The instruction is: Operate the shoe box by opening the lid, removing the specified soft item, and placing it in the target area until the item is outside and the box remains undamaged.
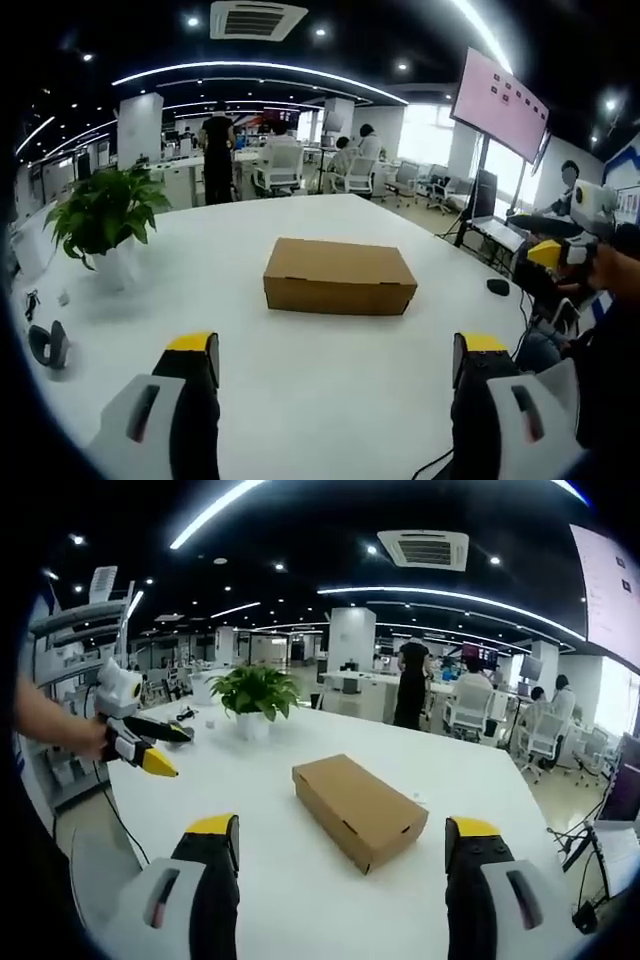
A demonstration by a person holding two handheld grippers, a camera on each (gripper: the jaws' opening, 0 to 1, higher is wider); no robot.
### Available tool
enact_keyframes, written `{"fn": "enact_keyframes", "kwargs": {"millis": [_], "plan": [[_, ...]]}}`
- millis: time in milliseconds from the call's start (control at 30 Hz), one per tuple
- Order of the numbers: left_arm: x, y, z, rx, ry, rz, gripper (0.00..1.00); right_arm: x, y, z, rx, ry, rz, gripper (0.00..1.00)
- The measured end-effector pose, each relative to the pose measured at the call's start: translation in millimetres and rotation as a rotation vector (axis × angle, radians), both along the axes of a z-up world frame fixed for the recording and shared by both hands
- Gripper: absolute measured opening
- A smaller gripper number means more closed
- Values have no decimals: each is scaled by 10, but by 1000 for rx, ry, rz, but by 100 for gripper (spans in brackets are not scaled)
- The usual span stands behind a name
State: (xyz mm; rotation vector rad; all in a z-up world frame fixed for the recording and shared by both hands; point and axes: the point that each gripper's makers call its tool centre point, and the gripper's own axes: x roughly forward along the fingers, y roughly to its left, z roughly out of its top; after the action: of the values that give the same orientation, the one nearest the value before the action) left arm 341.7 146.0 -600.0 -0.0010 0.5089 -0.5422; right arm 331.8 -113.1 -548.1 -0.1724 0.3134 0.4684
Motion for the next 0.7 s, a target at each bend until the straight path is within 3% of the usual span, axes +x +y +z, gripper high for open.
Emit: {"fn": "enact_keyframes", "kwargs": {"millis": [33, 100, 133, 167, 200, 300, 433, 500, 567, 700], "plan": [[-10, 1, -35, 13, 9, -7, 98, -1, 2, 2, 3, 0, 2, 84], [-11, 8, -68, 29, 11, -12, 98, 0, 81, 61, 82, -5, 21, 87], [-13, 18, -57, 24, 8, -8, 98, 3, 160, 237, 234, -42, 31, 91], [-15, 19, -54, 14, 7, -4, 98, 6, 193, 366, 330, -76, 46, 94], [-21, 23, -61, 5, 9, 2, 98, 18, 166, 407, 366, -85, 40, 94], [-54, 48, -113, 3, 17, 12, 99, 64, 37, 204, 254, -21, -12, 92], [-40, 147, -141, 9, 24, 49, 99, 43, 20, 151, 235, -24, -16, 92], [-12, 181, -167, 19, 33, 48, 99, 58, 14, 141, 219, -19, -19, 96], [14, 210, -231, 21, 91, 38, 99, 116, 45, 200, 183, -25, 11, 99], [176, 196, -160, -24, 97, 35, 99, 257, -25, 279, 33, -30, 40, 99]]}}
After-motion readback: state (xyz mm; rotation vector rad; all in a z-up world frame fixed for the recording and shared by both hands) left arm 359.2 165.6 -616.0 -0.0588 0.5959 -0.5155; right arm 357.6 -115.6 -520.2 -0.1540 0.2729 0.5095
